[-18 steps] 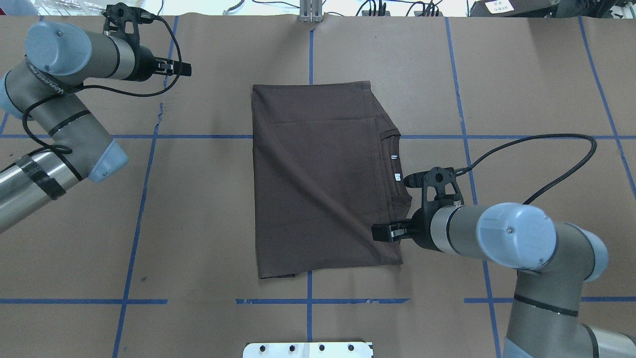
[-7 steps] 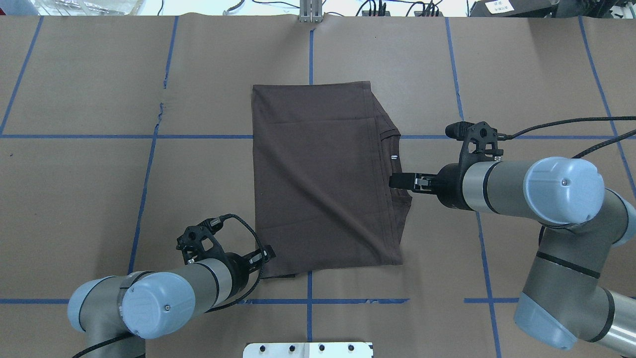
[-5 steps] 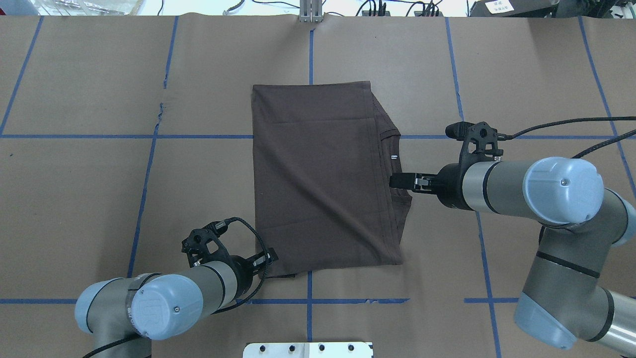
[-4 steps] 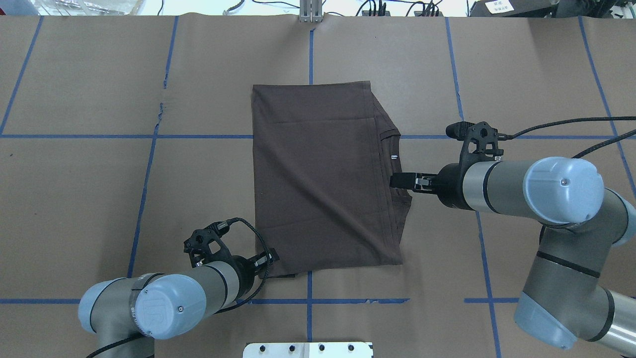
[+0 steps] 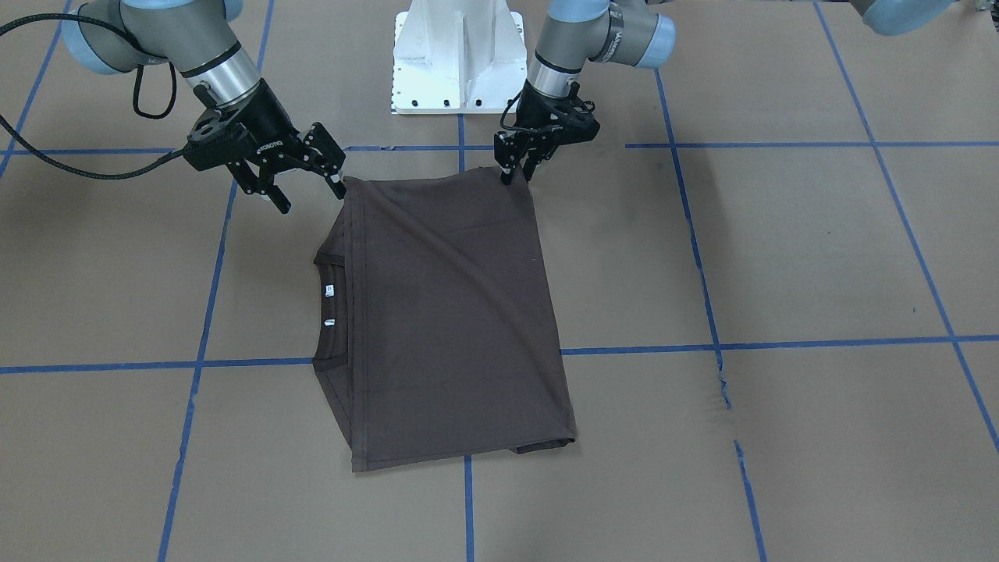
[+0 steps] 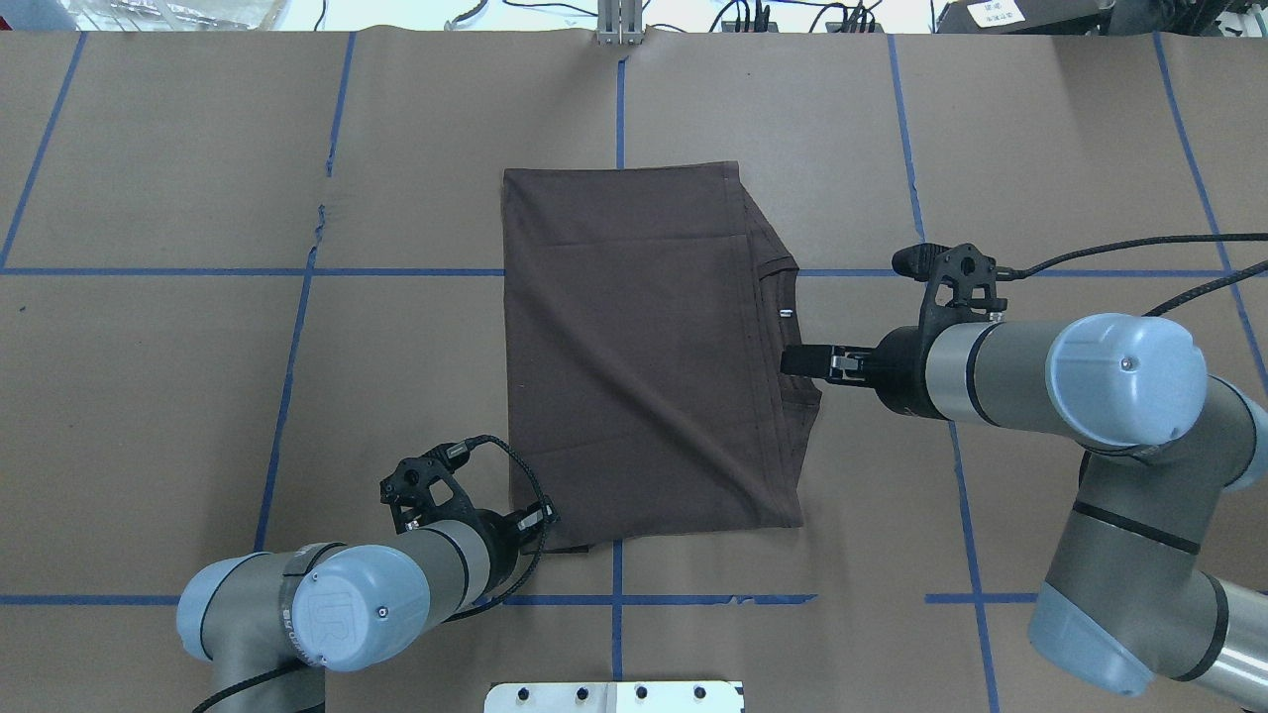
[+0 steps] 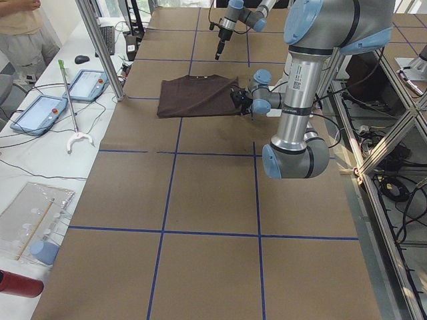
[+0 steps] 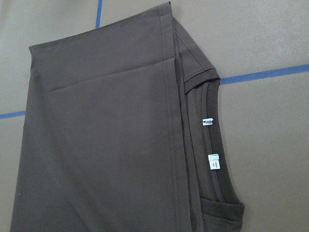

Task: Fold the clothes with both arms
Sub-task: 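Move the left gripper to the shirt corner nearest the robot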

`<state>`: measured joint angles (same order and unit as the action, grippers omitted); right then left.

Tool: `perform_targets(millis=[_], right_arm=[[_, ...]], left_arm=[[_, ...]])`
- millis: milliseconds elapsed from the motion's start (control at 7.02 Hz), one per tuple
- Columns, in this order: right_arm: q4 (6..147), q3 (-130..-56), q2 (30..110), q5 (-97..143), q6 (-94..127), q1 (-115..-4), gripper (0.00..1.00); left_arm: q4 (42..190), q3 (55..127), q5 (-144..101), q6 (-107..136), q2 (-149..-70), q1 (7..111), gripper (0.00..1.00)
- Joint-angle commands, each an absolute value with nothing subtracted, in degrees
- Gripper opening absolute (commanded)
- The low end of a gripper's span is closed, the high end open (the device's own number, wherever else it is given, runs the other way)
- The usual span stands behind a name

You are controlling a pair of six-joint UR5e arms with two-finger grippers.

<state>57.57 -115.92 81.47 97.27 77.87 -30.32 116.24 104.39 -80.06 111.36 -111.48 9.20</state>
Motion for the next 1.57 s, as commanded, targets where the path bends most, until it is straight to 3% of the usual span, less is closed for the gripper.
perform_targets(millis=[0,285,570,713,855,998,1140,1425], right_arm=[[57.6,-115.8,81.5,97.2,77.9,-30.3,1.00],[57.6,-115.8,81.5,97.2,77.9,-30.3,1.00],[57.6,-115.6,81.7,96.1,78.0,-30.2,1.00],[58.1,-115.1,81.3,96.0,83.0,-30.1,0.93],[60.4,-115.2,80.5,94.1,92.8,-28.8,0.79],[69.3,-115.2,75.5,91.2,98.1,-26.7,0.72],[78.6,-115.1,70.3,87.7,101.6,-23.0,0.72],[83.4,-113.4,69.2,85.3,100.6,-19.8,0.72]], left_arm=[[116.5,104.4,-80.1,111.4,-111.5,9.1,0.39],[116.5,104.9,-80.1,110.9,-111.6,9.1,0.00],[116.5,105.1,-79.8,110.3,-111.5,7.9,0.00],[116.5,105.6,-80.0,110.3,-111.6,7.9,0.00],[116.5,105.6,-79.9,110.3,-111.7,7.9,0.00],[116.5,105.6,-79.9,110.3,-111.7,7.9,0.00],[116.5,105.6,-80.0,110.3,-111.7,7.9,0.00],[116.6,105.6,-80.1,110.4,-112.1,7.9,0.00]])
